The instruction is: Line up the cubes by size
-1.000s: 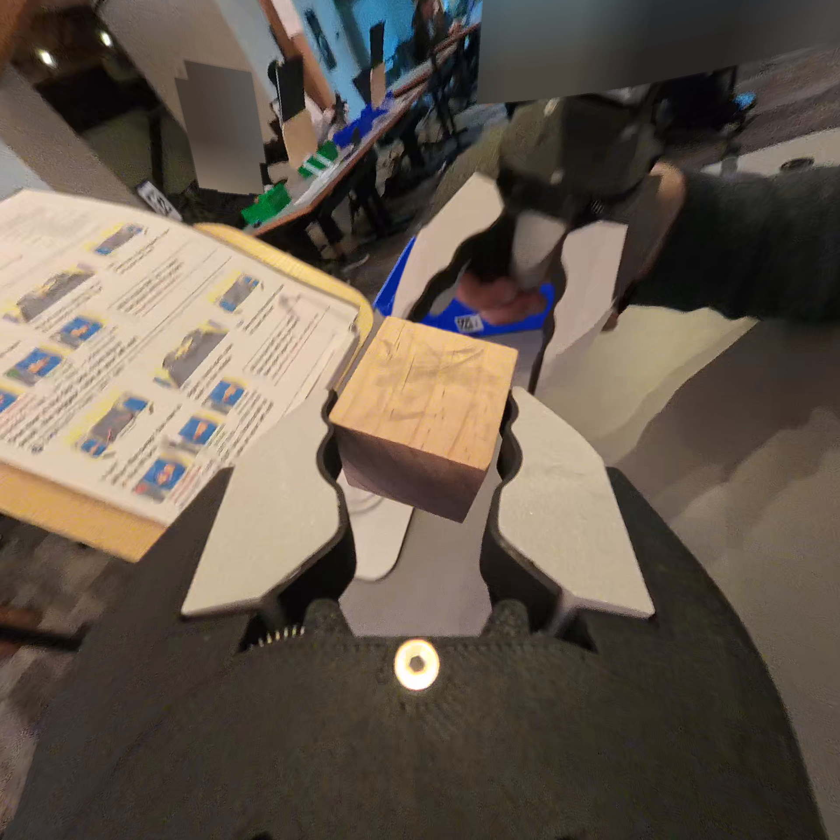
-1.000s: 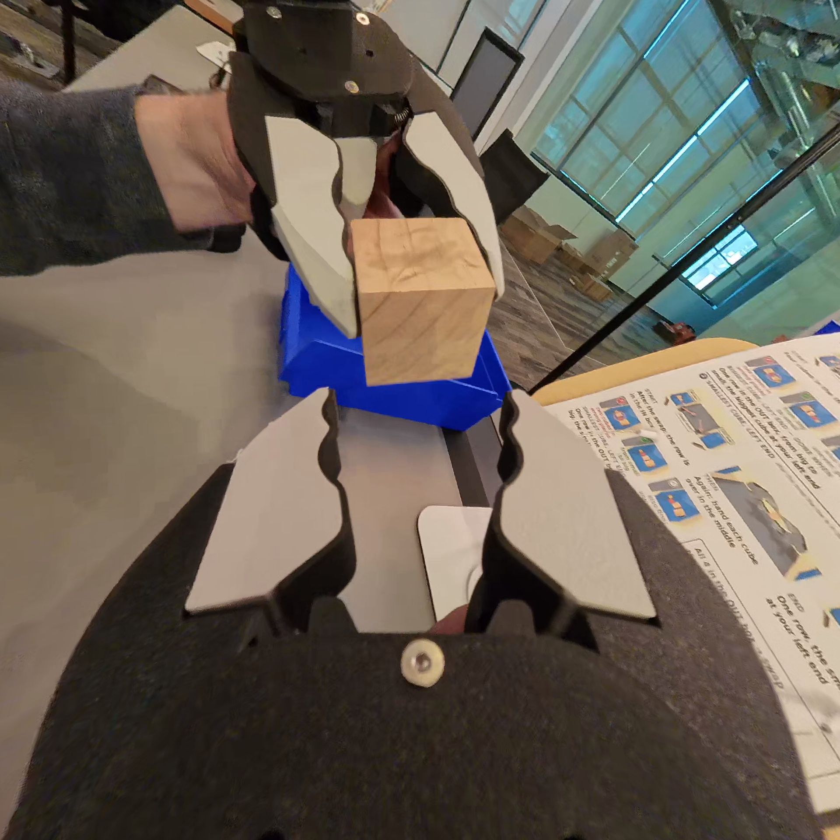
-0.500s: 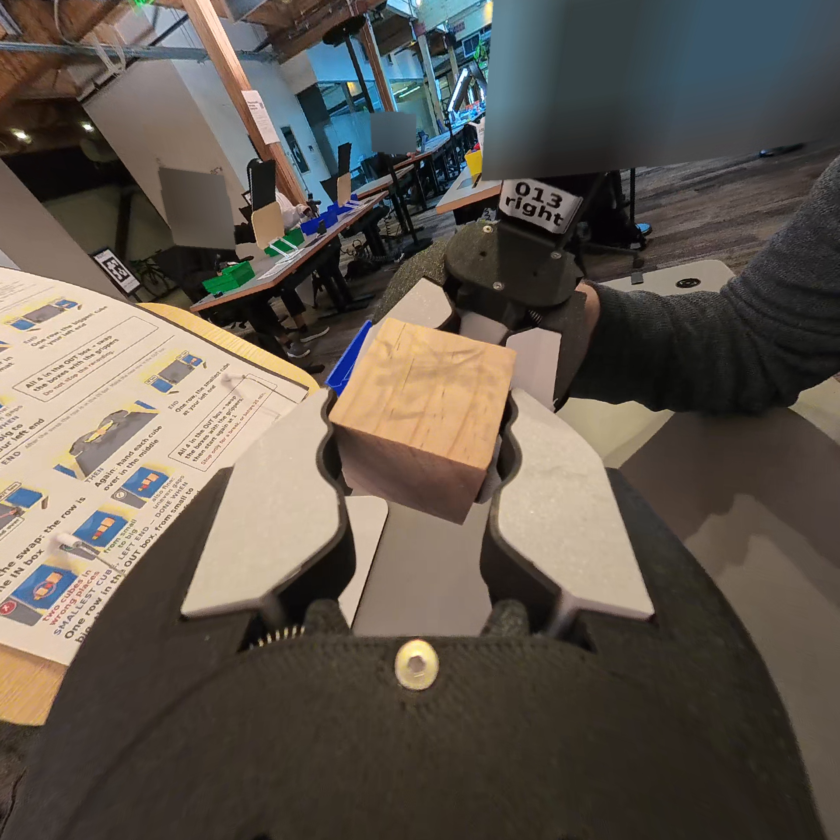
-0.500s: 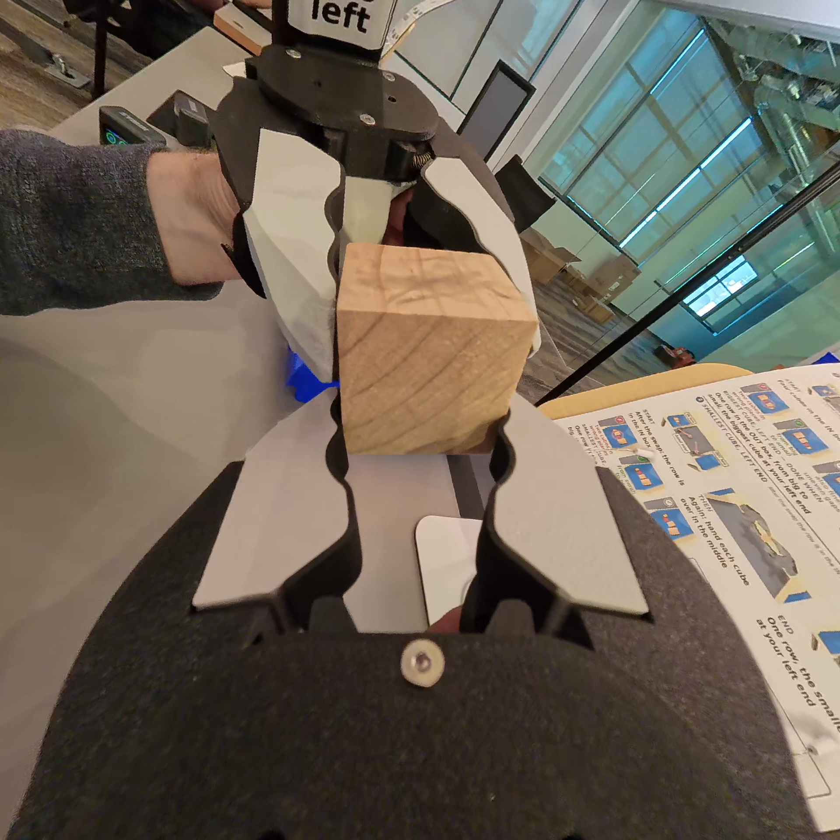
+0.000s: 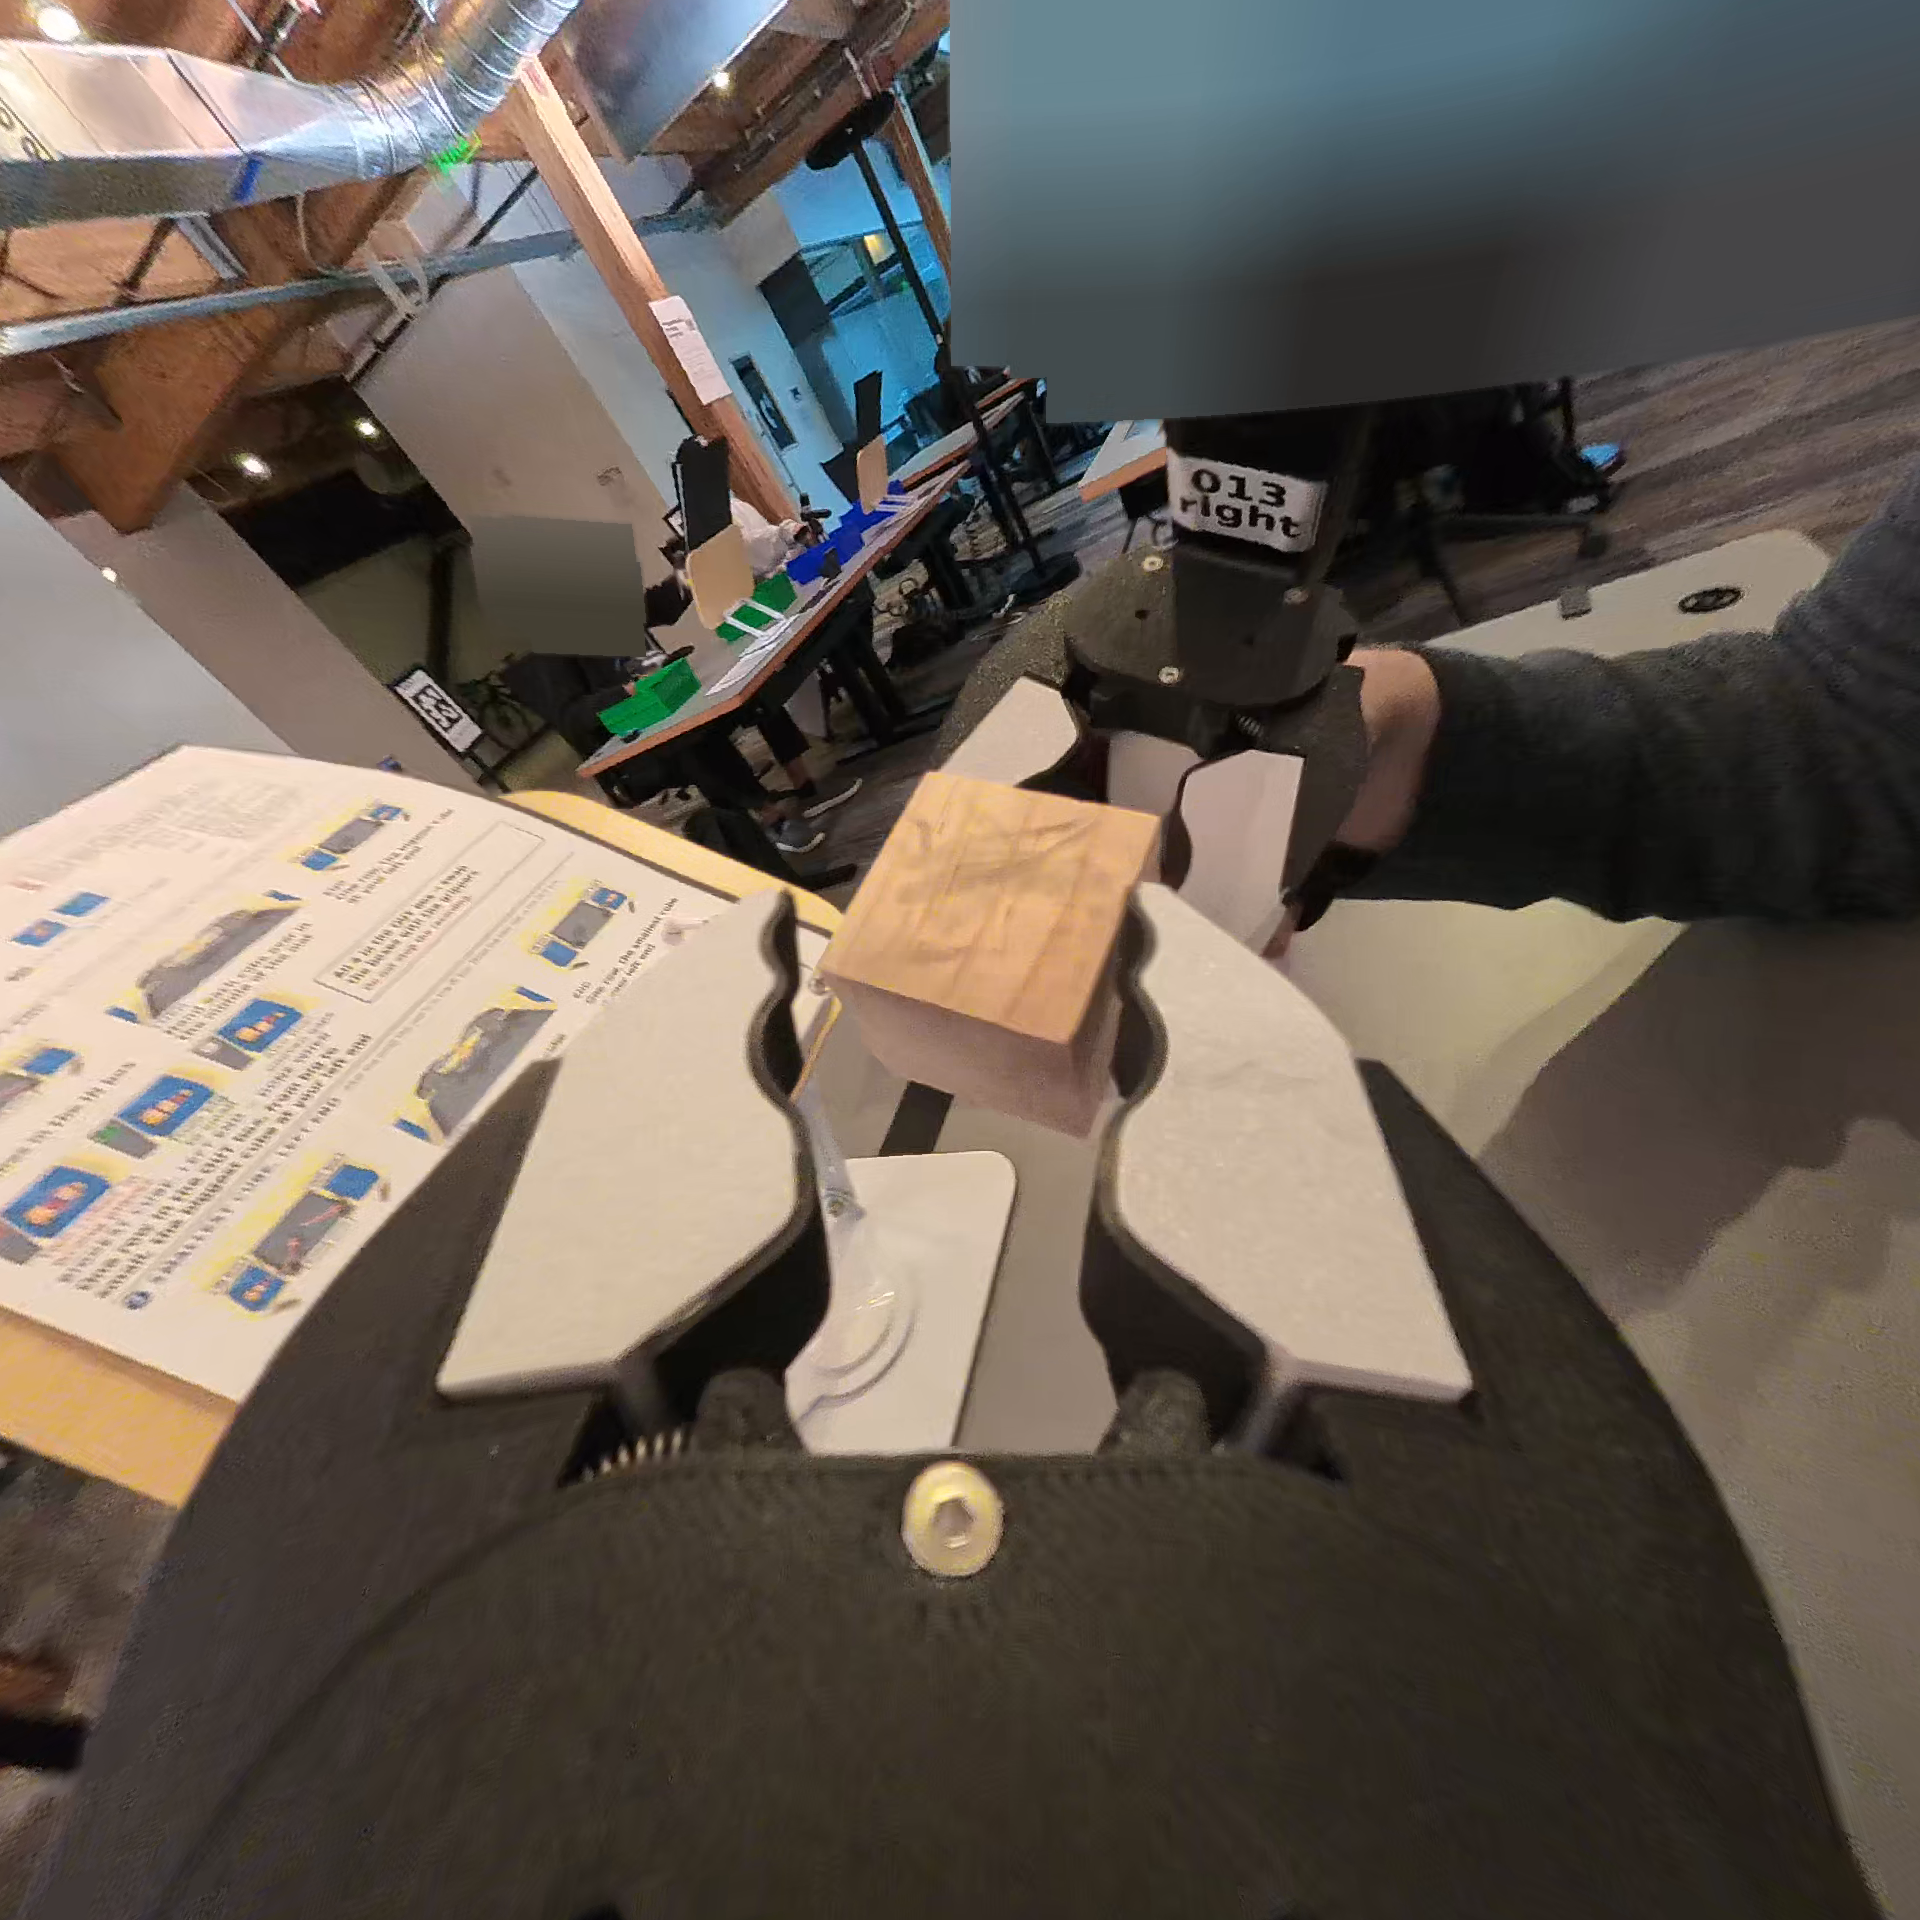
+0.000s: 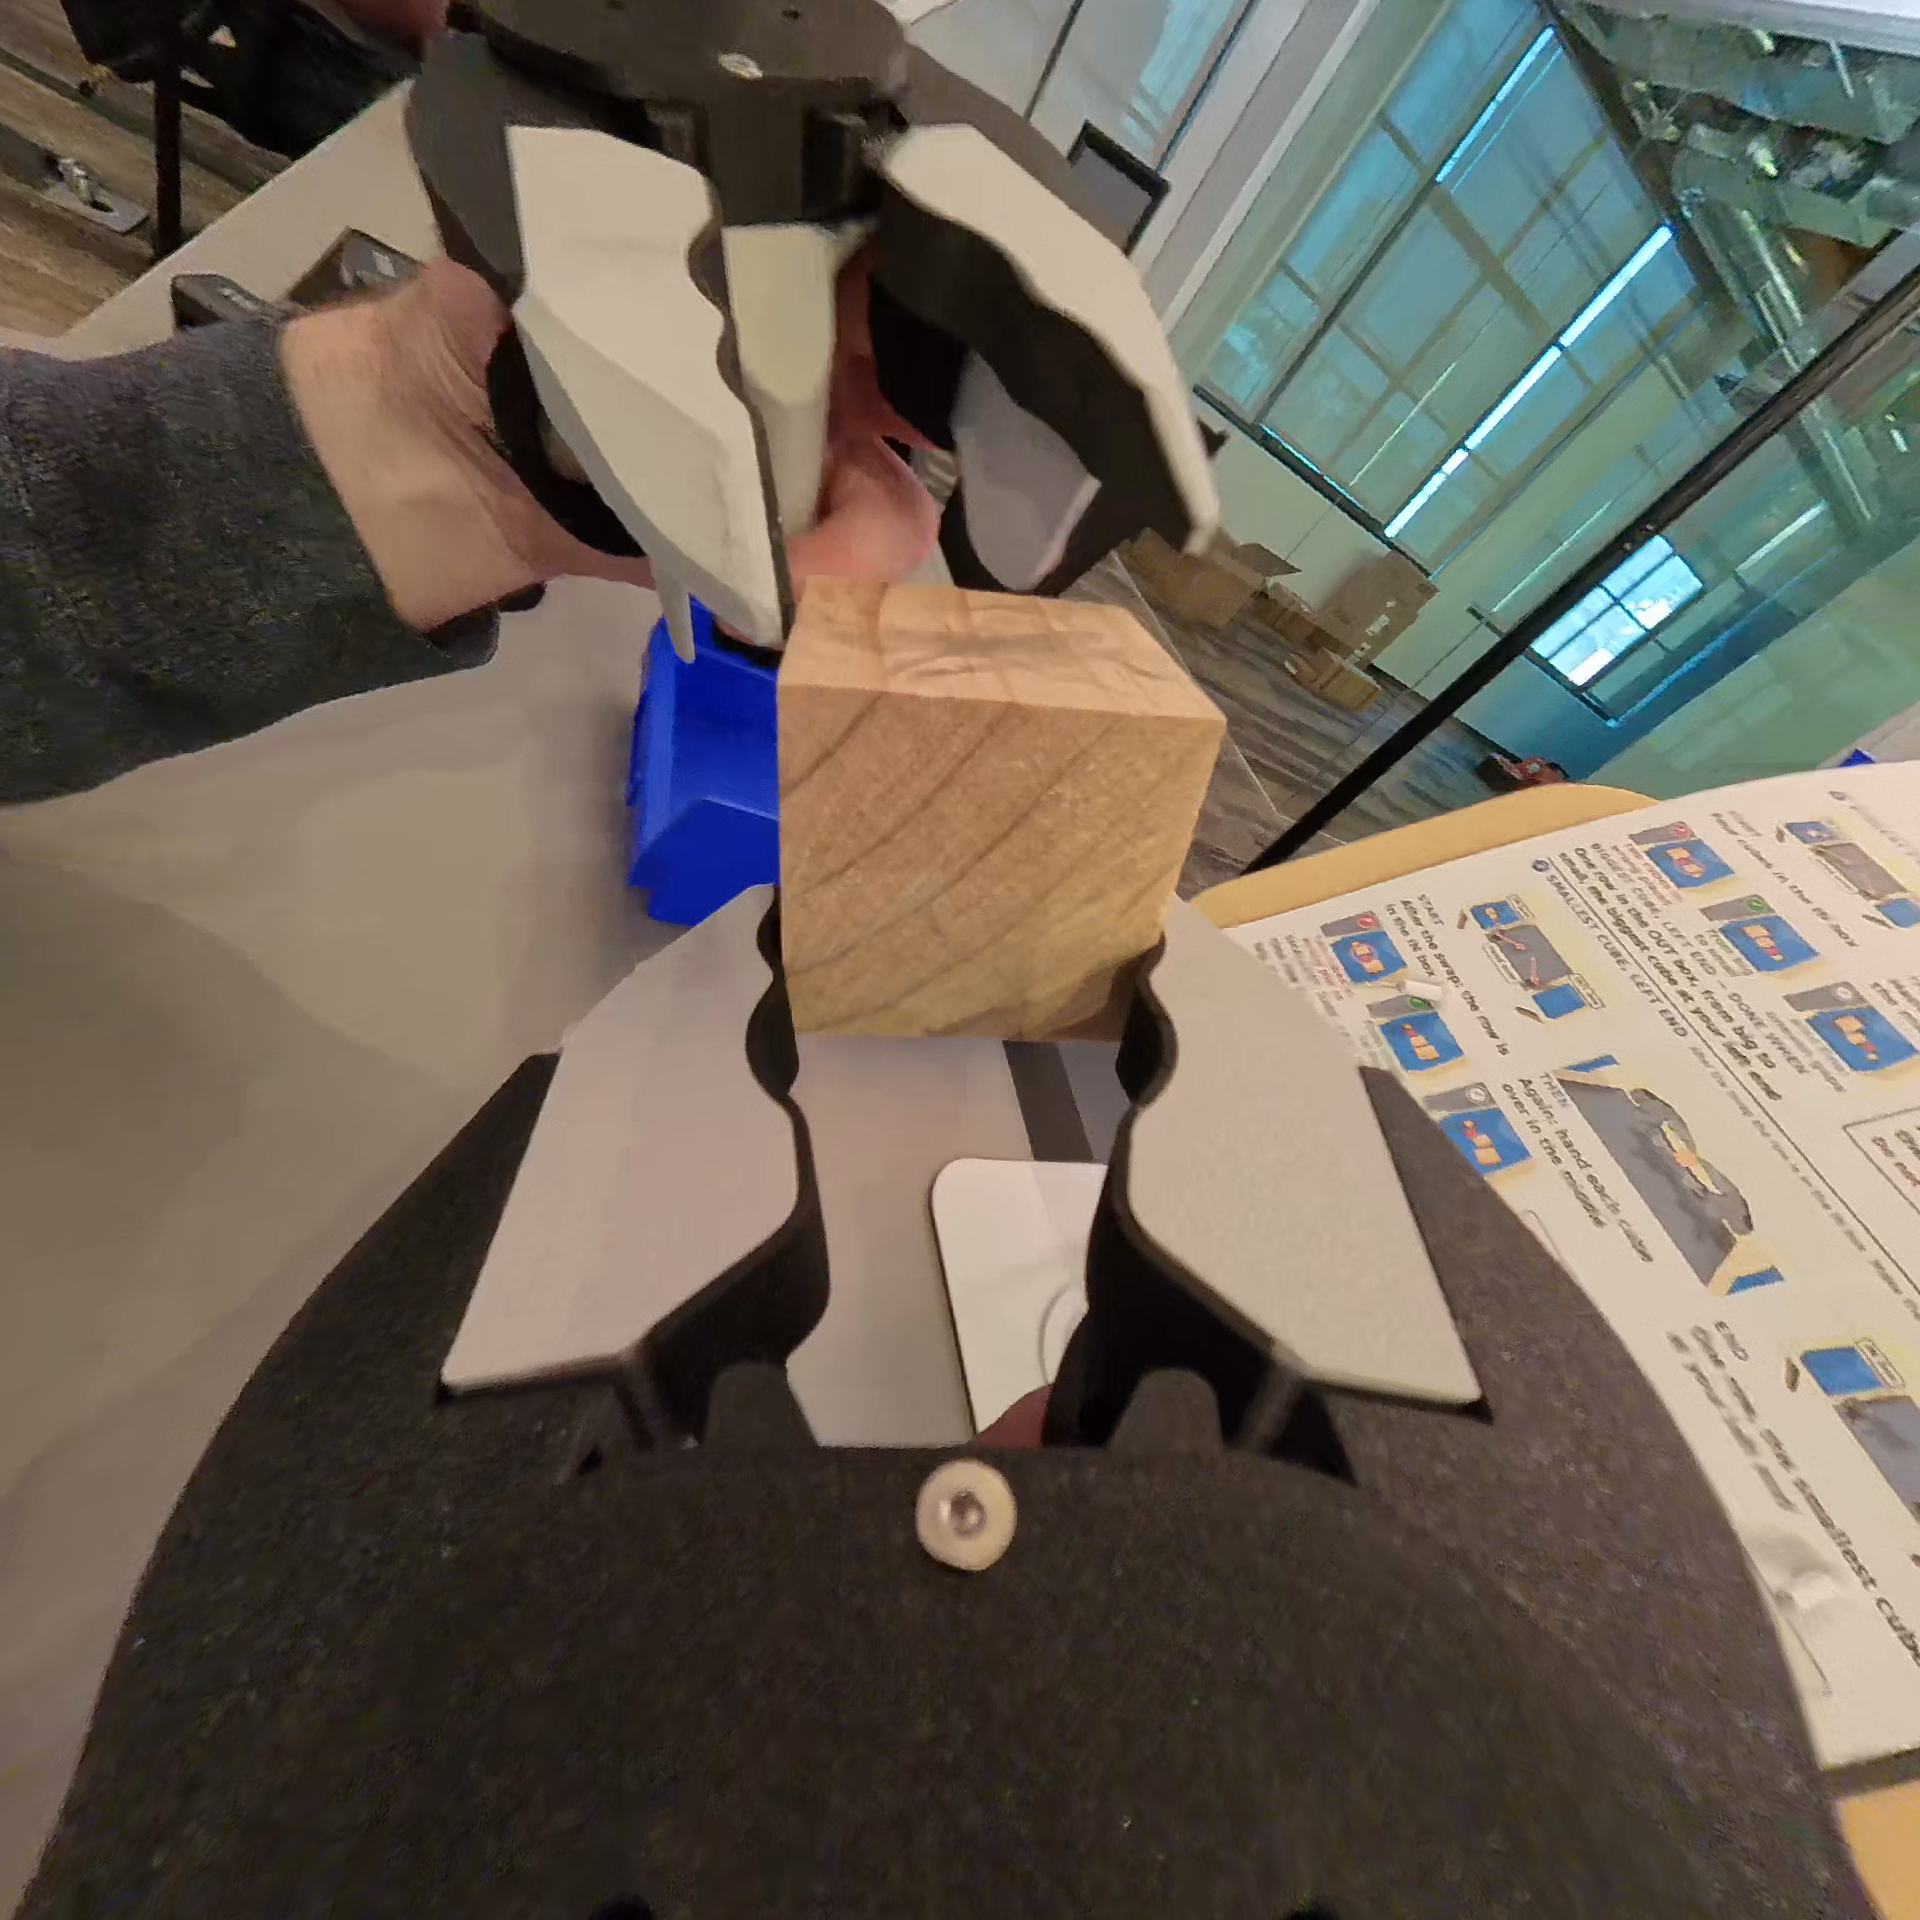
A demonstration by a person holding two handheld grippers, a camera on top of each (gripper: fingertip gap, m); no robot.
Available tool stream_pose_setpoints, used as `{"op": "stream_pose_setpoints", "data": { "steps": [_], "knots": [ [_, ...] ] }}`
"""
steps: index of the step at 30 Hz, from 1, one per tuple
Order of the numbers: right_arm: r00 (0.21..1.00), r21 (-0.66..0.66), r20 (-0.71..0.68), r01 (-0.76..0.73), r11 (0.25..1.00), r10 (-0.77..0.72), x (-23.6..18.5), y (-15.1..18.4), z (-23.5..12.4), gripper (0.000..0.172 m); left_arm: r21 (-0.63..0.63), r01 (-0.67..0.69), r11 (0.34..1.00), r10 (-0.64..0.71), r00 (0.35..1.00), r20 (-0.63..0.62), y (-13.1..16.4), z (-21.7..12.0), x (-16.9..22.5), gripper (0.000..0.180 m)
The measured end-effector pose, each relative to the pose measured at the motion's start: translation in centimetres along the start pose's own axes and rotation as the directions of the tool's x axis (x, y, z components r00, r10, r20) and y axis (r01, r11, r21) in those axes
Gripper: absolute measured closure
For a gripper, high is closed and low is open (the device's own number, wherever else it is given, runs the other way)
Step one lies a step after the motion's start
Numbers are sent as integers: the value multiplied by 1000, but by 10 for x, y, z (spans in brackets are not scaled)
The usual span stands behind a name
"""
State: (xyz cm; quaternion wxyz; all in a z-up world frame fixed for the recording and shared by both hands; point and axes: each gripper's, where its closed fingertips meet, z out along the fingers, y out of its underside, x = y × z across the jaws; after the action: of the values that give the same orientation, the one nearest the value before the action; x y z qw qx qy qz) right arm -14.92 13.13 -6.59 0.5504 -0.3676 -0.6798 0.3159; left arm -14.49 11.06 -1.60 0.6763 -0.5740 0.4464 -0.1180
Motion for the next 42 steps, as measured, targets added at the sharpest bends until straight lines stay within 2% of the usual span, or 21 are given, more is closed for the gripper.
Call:
{"op": "stream_pose_setpoints", "data": {
  "steps": [2,3,7,9,11,14,16,19,21,24,27,30,32,39,42],
  "knots": [
    [1000,-15,-18,7,1000,-7,7,4,-6,112,20,-48,999,47,998,42,-10,-1,-5,147],
    [1000,-22,-29,12,1000,-13,11,5,-10,112,50,-51,997,48,998,50,-18,-4,-8,148],
    [994,-35,-102,27,999,-31,31,5,-32,112,282,-42,958,7,992,125,-64,-31,-24,180],
    [987,-41,-156,33,999,-39,46,4,-51,112,333,-61,941,-17,974,225,-78,-40,-38,180],
    [973,-57,-224,38,998,-50,63,3,-76,112,316,-94,944,-11,949,316,-81,-44,-46,180],
    [947,-151,-308,48,987,-93,83,19,-125,112,336,-115,935,-2,945,327,-91,-44,-44,180],
    [938,-271,-322,34,962,-124,93,44,-160,112,306,-127,944,21,944,328,-89,-41,-42,180],
    [932,-513,-327,-36,858,-157,113,98,-216,112,294,-130,947,24,941,339,-88,-41,-44,180],
    [945,-655,-285,-70,752,-160,118,135,-252,112,326,-136,936,30,951,309,-93,-41,-39,180],
    [966,-830,-199,-77,552,-164,120,189,-301,112,346,-133,929,27,955,294,-94,-40,-37,180],
    [981,-928,-128,-68,366,-144,122,235,-337,112,335,-120,935,22,959,283,-90,-34,-38,180],
    [990,-969,-75,-44,243,-117,126,269,-360,112,310,-120,943,32,961,275,-87,-26,-37,180],
    [995,-982,-38,-21,188,-88,127,287,-369,112,287,-129,949,46,959,278,-84,-22,-37,180],
    [993,-987,111,106,120,33,116,333,-368,112,257,-133,957,63,963,262,-80,-12,-35,180],
    [986,-986,159,155,66,57,114,350,-369,111,242,-133,961,67,963,260,-77,-10,-36,180]
  ]
}}
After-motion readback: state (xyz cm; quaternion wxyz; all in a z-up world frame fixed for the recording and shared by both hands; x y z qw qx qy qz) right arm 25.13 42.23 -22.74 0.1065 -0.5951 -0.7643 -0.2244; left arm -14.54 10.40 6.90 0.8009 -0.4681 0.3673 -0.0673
